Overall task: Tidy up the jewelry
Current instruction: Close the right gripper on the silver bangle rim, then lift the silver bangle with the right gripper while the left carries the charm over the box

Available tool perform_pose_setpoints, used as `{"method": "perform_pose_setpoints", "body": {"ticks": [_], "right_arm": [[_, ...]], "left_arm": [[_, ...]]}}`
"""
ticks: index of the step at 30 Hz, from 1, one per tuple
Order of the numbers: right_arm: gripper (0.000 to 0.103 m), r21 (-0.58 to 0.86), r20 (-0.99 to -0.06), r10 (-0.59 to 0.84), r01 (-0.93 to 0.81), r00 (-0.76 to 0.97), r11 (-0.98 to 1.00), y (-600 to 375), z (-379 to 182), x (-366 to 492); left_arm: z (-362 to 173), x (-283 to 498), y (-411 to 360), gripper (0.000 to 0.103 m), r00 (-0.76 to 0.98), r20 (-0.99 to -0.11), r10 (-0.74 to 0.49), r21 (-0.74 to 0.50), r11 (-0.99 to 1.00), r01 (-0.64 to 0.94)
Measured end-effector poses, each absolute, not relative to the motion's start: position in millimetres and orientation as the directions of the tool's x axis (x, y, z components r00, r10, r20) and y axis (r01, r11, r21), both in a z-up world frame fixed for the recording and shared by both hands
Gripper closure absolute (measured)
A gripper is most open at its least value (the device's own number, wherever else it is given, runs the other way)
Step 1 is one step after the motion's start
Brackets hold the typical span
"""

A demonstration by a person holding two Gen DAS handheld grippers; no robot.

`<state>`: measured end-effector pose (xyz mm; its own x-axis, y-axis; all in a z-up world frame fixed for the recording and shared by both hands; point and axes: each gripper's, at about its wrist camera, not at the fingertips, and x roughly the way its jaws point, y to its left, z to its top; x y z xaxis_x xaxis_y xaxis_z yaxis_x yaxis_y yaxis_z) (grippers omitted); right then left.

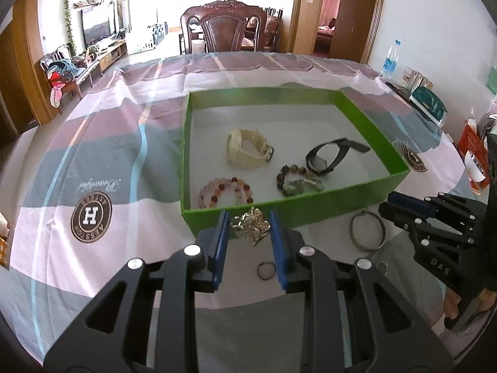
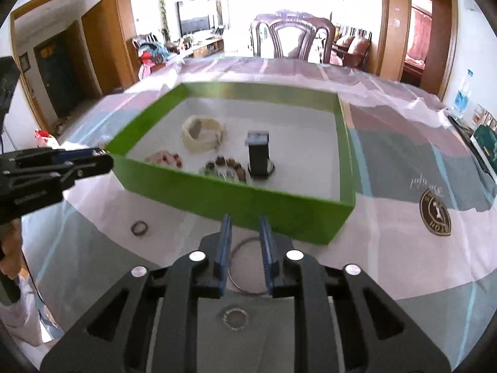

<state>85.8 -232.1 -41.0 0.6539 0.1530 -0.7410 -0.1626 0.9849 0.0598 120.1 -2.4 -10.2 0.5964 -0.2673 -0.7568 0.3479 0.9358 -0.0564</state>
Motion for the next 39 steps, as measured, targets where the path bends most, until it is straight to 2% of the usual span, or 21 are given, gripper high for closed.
{"method": "perform_pose_setpoints", "body": {"ticks": [3,4,6,9,10,11,13,19,24,31,35,39], "right_arm": [[0.077,0.060,-0.771,0.160,-0.180,0.616,0.982,-229.8,-56.9,83.4],[0.070,0.056,-0.786,0.163,-0.194,0.596,0.979,-226.1,-63.8,82.7],[0.064,0.042,-0.800,0.155,-0.204,0.579,0.978,-219.2,-73.5,84.3],[0.064,0.035,-0.818,0.157,-0.224,0.553,0.974,-212.2,-85.2,86.5],[0.068,0.039,-0.824,0.162,-0.230,0.543,0.972,-210.7,-88.1,87.6],[0.083,0.033,-0.822,0.160,-0.236,0.547,0.971,-208.5,-89.2,87.7],[0.099,0.042,-0.823,0.175,-0.250,0.541,0.967,-206.5,-88.4,88.0],[0.100,0.083,-0.779,0.227,-0.264,0.585,0.961,-208.7,-64.9,85.1],[0.097,0.086,-0.695,0.258,-0.278,0.671,0.957,-218.9,-15.9,86.8],[0.098,0.005,-0.598,0.185,-0.227,0.780,0.974,-227.9,31.3,108.4],[0.098,-0.004,-0.638,0.123,-0.163,0.760,0.987,-237.0,19.4,132.8],[0.097,0.041,-0.657,0.129,-0.136,0.743,0.990,-253.6,4.3,113.5]], "left_arm": [[-18.4,120.4,-1.9,0.077,0.579,-0.771,-0.266,-0.065,0.937,0.344],[-20.7,120.5,-1.8,0.076,0.575,-0.774,-0.265,-0.066,0.937,0.343],[-23.9,120.4,-2.7,0.077,0.569,-0.778,-0.266,-0.068,0.936,0.346],[-25.8,120.1,-4.5,0.077,0.565,-0.780,-0.270,-0.069,0.934,0.351],[-26.1,120.1,-4.4,0.076,0.565,-0.780,-0.270,-0.069,0.934,0.351],[-26.7,120.2,-4.5,0.076,0.564,-0.780,-0.271,-0.070,0.933,0.352],[-26.9,120.4,-4.0,0.077,0.564,-0.780,-0.270,-0.070,0.934,0.351],[-21.0,122.1,-1.9,0.076,0.575,-0.771,-0.275,-0.075,0.935,0.346],[1.5,126.6,-1.6,0.077,0.614,-0.735,-0.287,-0.071,0.934,0.351],[22.6,149.8,-8.9,0.077,0.639,-0.706,-0.305,-0.080,0.931,0.356],[14.0,164.4,-15.2,0.077,0.626,-0.730,-0.274,-0.066,0.940,0.335],[7.7,156.1,-10.3,0.076,0.619,-0.732,-0.285,-0.074,0.936,0.344]]}}
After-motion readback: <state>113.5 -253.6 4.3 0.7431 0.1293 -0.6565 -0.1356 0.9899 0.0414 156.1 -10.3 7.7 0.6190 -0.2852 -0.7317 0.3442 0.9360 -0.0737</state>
